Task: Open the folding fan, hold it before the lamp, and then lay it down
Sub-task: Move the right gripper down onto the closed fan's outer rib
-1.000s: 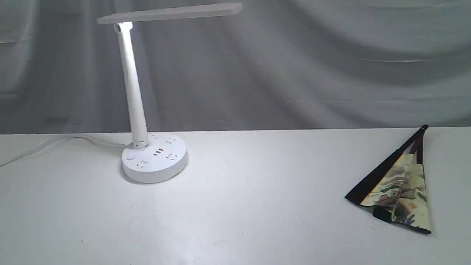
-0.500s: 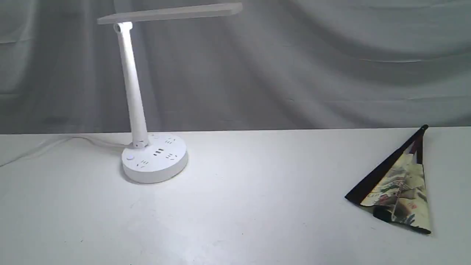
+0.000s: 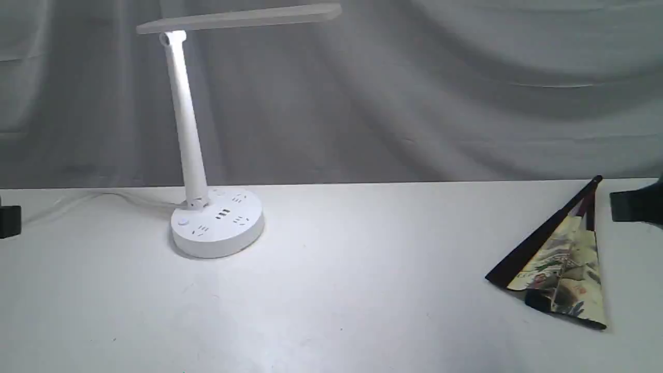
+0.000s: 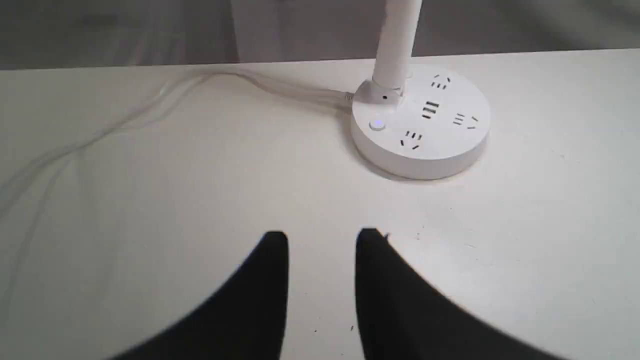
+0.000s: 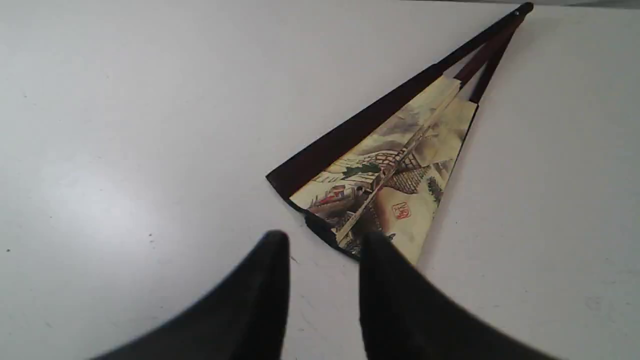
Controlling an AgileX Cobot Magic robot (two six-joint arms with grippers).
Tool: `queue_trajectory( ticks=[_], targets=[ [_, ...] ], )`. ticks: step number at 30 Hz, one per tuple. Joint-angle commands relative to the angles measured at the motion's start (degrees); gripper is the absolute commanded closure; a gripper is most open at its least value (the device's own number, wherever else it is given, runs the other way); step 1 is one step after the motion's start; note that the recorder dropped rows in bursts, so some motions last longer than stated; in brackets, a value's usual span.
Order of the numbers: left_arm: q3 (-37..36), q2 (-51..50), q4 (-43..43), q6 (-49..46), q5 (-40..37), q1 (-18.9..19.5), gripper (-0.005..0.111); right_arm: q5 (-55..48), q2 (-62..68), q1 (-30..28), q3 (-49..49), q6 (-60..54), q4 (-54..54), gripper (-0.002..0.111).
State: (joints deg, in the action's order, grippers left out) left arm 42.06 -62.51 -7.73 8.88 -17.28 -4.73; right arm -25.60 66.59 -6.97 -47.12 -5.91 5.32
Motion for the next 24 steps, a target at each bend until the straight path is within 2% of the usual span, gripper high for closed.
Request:
queue_trajectory(
  ticks=[1, 7, 12, 16, 20, 24],
  targets=[
    [0.4, -3.3, 0.0, 0.1, 2.0, 0.2, 0.082, 2.8, 5.0, -0.5, -1.0, 1.3, -0.8, 0.074],
    [7.9, -9.4, 1.7, 0.1, -9.0, 0.2, 0.082, -7.9, 15.0, -0.5, -11.8, 3.6, -0.8, 0.066],
    [14.2, -14.2, 3.1, 0.0, -17.6, 0.1, 0.082, -14.4, 22.9, -0.5, -20.5, 3.6, -2.9, 0.065],
    [17.6, -17.2, 6.2, -1.3, -19.8, 0.1, 0.082, -14.2, 28.4, -0.5, -24.8, 5.9, -5.3, 0.065],
    [18.2, -19.3, 13.4, -7.3, -20.2, 0.1, 0.082, -14.3, 34.7, -0.5, -28.6, 6.5, -6.0, 0.065],
    [18.2, -20.2, 21.6, -15.8, -22.2, 0.1, 0.082, -13.1, 41.3, -0.5, -33.0, 10.3, -6.0, 0.051]
  ],
)
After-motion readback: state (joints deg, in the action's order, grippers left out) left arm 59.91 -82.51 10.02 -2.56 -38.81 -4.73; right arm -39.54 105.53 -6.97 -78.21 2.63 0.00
